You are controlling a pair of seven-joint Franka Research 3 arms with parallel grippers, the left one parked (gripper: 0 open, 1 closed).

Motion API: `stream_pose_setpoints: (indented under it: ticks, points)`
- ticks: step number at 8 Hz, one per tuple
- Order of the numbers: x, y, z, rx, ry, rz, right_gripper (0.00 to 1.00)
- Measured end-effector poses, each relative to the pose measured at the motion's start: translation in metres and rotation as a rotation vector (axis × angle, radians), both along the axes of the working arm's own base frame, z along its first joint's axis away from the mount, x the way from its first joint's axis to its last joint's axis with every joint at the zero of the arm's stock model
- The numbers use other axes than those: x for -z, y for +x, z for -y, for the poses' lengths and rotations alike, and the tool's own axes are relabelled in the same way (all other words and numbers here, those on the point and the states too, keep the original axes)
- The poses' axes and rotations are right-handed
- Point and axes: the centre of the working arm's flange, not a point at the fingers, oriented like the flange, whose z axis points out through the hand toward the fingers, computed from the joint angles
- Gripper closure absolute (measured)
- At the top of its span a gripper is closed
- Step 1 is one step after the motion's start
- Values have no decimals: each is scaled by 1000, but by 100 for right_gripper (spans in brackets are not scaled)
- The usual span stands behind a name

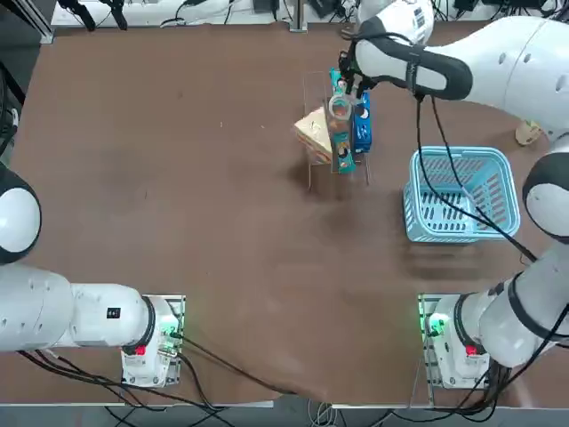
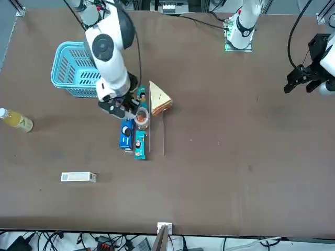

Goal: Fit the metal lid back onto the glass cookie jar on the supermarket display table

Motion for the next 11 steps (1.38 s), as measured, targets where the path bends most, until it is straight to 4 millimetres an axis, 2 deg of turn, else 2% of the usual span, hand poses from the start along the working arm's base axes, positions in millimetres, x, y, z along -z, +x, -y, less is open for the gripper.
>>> stream_pose_setpoints:
  ticks: [4,8,11]
  points:
    - [17,0,-25,7,-5,-13,72]
    - [21,2,-25,8,-20,-8,72]
    - [29,-4,-34,5,-27,-16,72]
